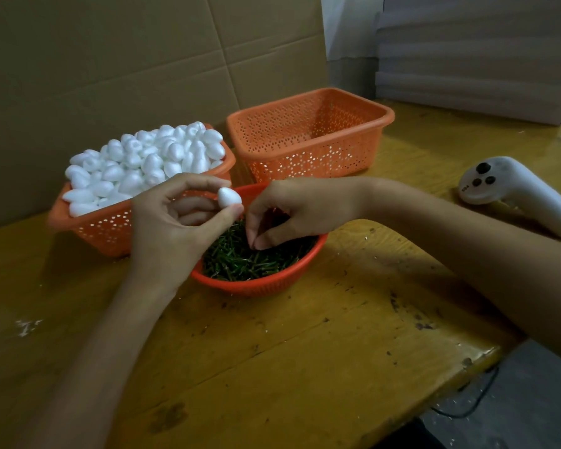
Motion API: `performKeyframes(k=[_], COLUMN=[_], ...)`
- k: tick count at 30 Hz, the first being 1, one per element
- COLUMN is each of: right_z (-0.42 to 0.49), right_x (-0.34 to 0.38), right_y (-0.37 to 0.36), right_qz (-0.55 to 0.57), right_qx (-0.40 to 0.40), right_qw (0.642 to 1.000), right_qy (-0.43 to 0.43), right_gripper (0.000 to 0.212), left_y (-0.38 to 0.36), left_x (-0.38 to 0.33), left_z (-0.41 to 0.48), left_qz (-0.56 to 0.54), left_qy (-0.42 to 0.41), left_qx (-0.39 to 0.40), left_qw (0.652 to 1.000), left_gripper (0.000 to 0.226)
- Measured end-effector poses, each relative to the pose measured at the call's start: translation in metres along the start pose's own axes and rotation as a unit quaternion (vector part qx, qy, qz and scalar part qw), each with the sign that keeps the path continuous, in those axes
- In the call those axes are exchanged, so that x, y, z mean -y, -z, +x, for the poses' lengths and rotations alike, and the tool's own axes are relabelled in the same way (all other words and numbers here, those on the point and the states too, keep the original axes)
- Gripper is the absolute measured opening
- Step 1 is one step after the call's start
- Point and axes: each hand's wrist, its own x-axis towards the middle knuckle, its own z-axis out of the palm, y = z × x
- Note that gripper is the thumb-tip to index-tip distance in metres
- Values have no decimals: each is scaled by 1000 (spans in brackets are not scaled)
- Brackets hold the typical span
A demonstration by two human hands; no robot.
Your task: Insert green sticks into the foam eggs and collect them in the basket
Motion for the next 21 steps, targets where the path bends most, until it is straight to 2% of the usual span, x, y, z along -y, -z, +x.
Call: performKeyframes(k=[6,11,15,18,21], right_z=[0,4,6,6,6], right_x=[-2,-2,-2,-2,-3], right_y=[0,-7,-8,-6,-6], right_qz=[8,82,153,183,173], right_qx=[-19,-105,-158,-173,-175], right_qw=[1000,991,975,968,969], right_qy=[-2,-14,-25,-26,-28], right_gripper=[12,10,17,22,18], left_y=[0,2,2,3,4], left_x=[1,4,5,5,5], left_z=[1,1,2,4,5], left_qz=[-35,-59,-76,-80,-90], left_qy=[-2,-2,2,7,17], left_qx=[-2,-6,-8,-8,-10], left_qw=[999,998,997,997,996], left_gripper=[33,32,29,27,24])
